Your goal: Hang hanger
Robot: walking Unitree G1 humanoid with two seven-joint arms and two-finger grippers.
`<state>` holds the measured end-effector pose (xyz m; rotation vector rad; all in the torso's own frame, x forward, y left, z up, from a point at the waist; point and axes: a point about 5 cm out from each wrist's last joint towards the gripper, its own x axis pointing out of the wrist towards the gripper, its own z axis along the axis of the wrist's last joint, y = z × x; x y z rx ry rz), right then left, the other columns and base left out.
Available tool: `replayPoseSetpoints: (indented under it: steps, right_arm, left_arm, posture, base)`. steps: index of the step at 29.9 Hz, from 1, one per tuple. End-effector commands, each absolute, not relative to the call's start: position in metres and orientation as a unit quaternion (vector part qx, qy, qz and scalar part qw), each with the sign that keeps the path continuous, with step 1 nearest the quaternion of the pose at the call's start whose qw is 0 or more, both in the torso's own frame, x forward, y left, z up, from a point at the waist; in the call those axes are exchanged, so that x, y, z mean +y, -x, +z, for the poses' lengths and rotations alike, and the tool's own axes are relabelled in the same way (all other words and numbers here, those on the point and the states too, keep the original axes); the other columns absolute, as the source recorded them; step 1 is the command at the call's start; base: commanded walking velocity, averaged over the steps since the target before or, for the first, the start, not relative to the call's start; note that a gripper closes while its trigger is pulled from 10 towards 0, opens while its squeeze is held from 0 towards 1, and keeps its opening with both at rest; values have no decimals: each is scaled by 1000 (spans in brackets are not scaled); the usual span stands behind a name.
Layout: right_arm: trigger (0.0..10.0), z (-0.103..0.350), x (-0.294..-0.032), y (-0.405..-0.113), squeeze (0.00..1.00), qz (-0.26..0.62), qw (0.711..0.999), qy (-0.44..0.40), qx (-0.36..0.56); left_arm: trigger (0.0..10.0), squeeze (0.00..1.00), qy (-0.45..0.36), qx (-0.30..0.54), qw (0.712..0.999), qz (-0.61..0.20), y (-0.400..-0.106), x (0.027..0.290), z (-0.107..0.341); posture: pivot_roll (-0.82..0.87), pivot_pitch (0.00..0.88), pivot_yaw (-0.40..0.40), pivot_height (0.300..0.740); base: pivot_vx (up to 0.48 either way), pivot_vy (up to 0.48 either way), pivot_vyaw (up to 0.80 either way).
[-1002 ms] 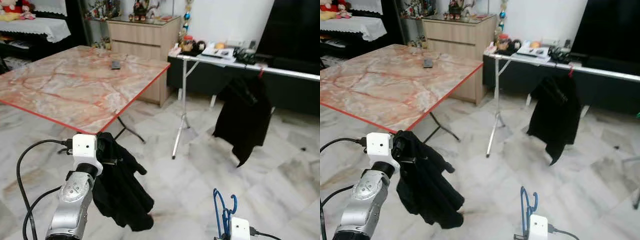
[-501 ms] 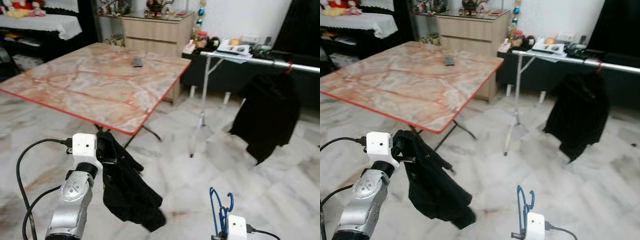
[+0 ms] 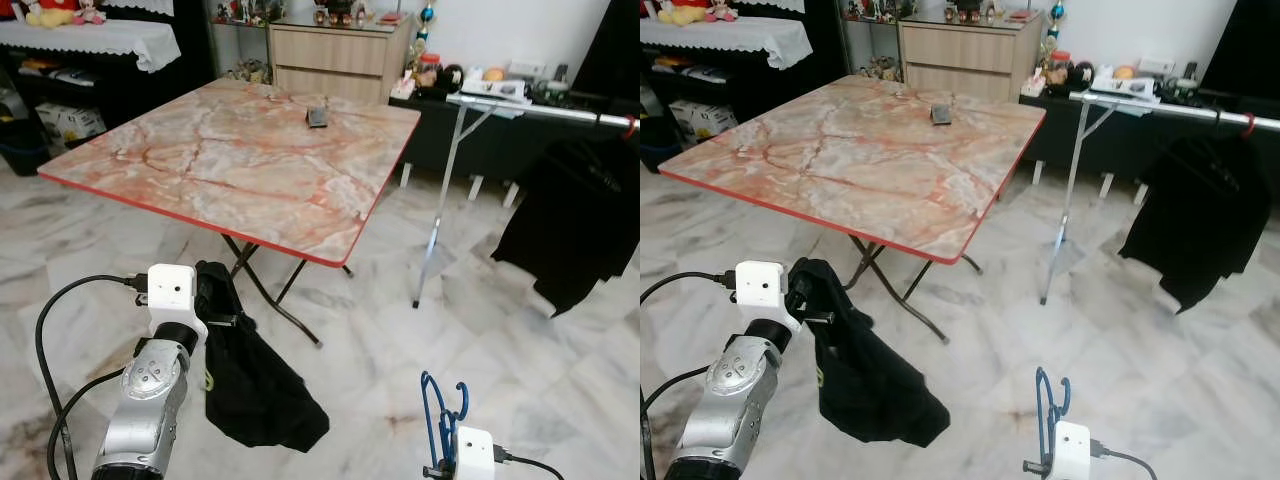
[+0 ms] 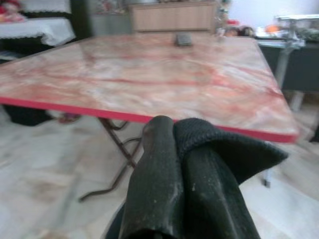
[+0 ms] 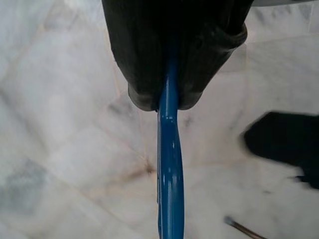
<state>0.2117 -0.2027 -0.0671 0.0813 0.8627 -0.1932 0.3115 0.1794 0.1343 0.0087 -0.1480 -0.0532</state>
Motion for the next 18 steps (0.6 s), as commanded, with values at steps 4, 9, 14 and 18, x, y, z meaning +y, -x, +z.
replayPoseSetpoints:
  steps: [4, 9, 14, 18]
  right_arm:
    - [10000, -67, -203, -212, 0, -98, 902, -40, 418]
    - [10000, -66, -204, -213, 0, -95, 902, -37, 419]
    - [10000, -66, -204, -213, 0, -94, 902, -34, 419]
    - [10000, -66, -204, -214, 0, -94, 904, -35, 416]
  left_arm:
    - [10000, 0, -11, -98, 995, -30, -314, 178, 147]
    - [10000, 0, -11, -99, 995, -29, -315, 179, 148]
    - [10000, 0, -11, -100, 994, -29, -315, 178, 149]
    - [10000, 0, -12, -107, 994, -36, -314, 176, 150]
  posture:
    - [61, 26, 2, 740]
    - [63, 30, 0, 740]
    - [65, 33, -2, 740]
    - [64, 35, -3, 740]
  base:
    - [0, 480, -800]
    - [0, 480, -800]
    - [0, 480, -798]
    - [0, 120, -116]
